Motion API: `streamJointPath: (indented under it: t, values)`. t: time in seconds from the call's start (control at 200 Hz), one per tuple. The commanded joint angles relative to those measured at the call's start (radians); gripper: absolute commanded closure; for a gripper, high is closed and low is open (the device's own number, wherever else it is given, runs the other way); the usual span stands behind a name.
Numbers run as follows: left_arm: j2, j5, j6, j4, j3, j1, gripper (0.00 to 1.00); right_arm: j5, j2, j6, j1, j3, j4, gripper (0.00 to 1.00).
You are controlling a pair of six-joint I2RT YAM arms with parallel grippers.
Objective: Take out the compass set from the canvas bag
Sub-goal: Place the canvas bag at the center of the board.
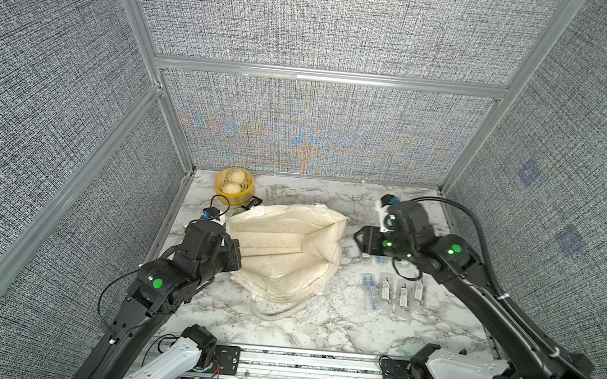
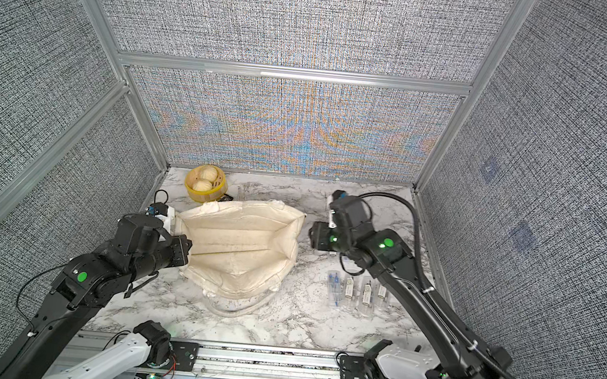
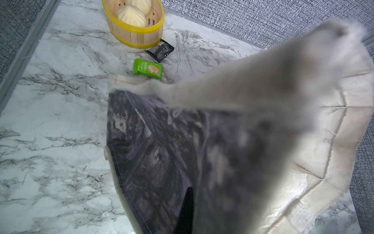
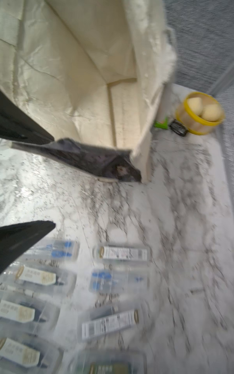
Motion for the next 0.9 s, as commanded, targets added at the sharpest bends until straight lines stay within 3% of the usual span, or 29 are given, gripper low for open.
streamJointPath:
  t: [0.0,0.18,0.295,0.39,0.465,0.525,0.6,0.895]
  values:
    - [-0.006,-0.005,-0.040,-0.022,0.013,-0.001,1.00,0.091,0.090,0.034,0.076,0.015,-0.045,0.35]
    - [-0.029,-0.026,-0.075,-0.029,-0.001,0.000,1.00,0.001,0.223,0.030,0.088,-0.058,0.237,0.37]
    - [-0.022,-0.038,-0.083,-0.048,-0.004,0.001,1.00,-0.025,0.291,0.006,0.103,0.019,0.175,0.43]
    - [-0.019,-0.047,-0.081,-0.056,-0.005,0.001,1.00,-0.030,0.243,-0.014,0.105,-0.001,0.172,0.52]
    - [-0.008,-0.045,-0.078,-0.060,0.003,0.001,1.00,-0.035,0.194,-0.027,0.105,-0.014,0.168,0.70]
    - [0.011,-0.029,-0.074,-0.063,0.023,0.001,1.00,-0.025,0.165,-0.043,0.105,-0.003,0.137,0.90]
    - [0.042,-0.001,-0.069,-0.070,0.063,0.001,1.00,-0.020,0.150,-0.069,0.099,0.038,0.073,1.00]
    - [0.236,0.115,-0.035,-0.212,0.334,0.055,1.00,-0.090,0.278,-0.206,-0.031,0.486,-0.425,1.00]
